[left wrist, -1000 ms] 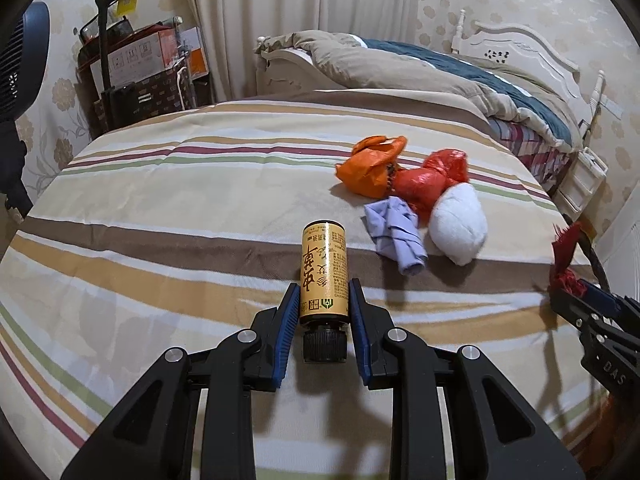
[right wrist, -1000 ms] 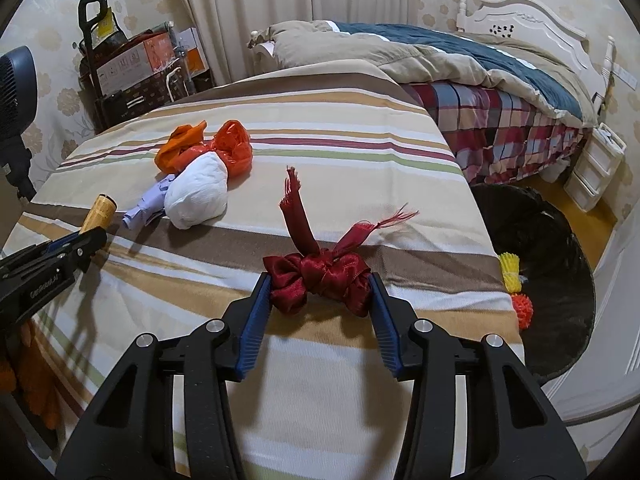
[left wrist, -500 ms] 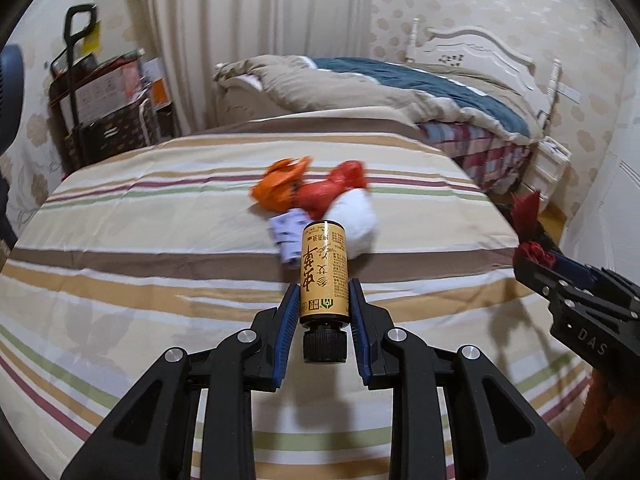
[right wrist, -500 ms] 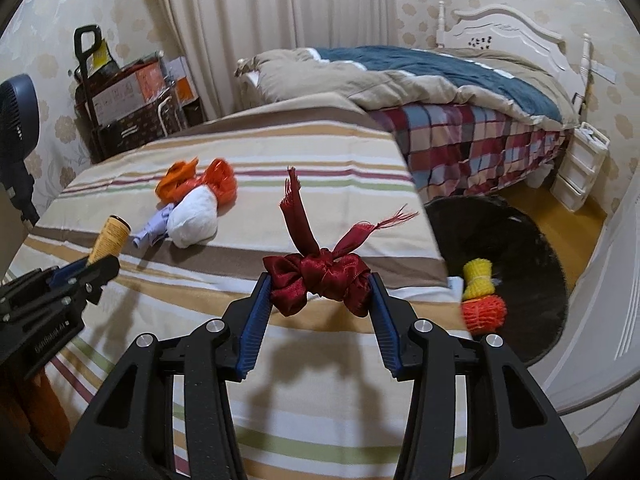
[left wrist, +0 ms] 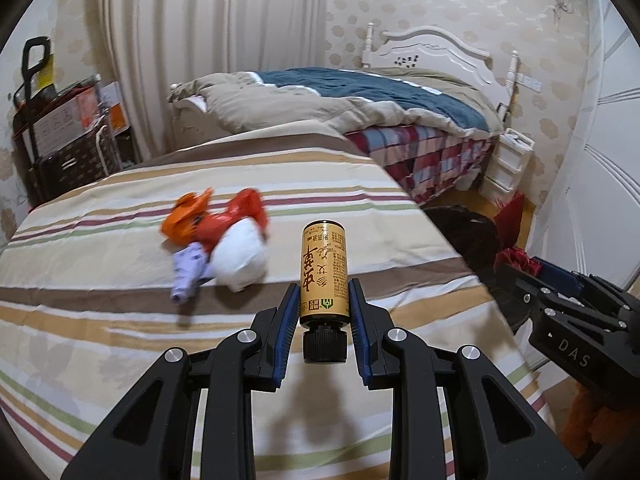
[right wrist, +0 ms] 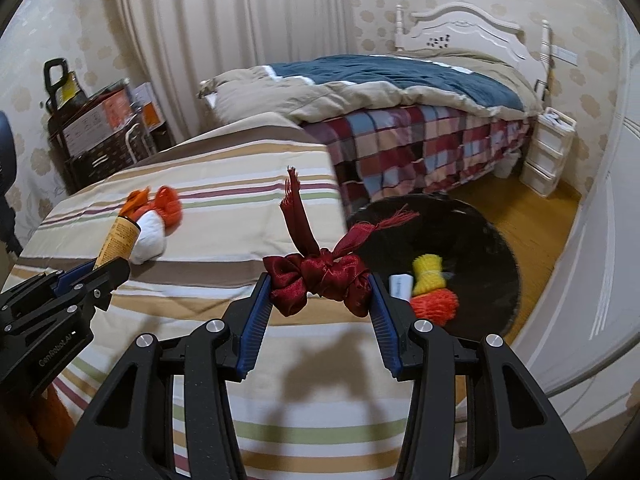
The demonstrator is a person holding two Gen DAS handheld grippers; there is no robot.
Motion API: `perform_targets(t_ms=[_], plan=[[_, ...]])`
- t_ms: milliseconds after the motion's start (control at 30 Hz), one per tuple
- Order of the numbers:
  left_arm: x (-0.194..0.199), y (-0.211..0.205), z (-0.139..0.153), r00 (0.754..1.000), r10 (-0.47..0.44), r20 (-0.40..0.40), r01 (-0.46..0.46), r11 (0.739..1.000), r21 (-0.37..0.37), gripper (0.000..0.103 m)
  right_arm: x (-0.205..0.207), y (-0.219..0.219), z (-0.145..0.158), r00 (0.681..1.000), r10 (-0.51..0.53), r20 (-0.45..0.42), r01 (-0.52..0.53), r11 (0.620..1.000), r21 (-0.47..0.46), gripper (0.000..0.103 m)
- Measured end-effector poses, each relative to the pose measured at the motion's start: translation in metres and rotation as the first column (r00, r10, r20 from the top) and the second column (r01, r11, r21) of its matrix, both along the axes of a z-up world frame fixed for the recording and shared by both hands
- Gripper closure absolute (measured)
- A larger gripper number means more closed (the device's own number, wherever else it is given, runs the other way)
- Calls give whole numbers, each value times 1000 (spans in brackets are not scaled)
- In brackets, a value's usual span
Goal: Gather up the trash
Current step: 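Carry the gold bottle and red bow with both tools over the black bin, then open both tools to drop the bottle and bow into the bin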
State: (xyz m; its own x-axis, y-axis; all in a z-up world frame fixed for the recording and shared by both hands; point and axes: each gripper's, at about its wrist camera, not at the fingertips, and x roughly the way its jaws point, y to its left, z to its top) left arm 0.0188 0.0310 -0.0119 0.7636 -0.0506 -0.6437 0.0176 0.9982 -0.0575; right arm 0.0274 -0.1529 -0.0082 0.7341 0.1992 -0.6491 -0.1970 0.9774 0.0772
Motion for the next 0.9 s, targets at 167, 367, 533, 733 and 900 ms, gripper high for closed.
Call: perform_targets(t_ms=[167,367,533,733,900], plan=[[16,-25,1,999,-46,11,46,999,5,76,8,-21,0,999,-49,5,49,999,3,57],[38,-57,-3,995,-100,5,100,995,8,76,25,-44,0,995,-104,11,104,995,1,57],[58,-79,-7,991,-136,-6,136,991,12,76,41,-61,-3,990,-142,12,142,990,-2,57],[85,-100,-9,988,-157,-10,157,987,26,76,61,-78,-7,985,-171,7,171,985,-4,57],[104,-117,-14,986,-168,-14,169,984,49,76,74,-89,-12,983,-185,-9,185,983,-6,56]])
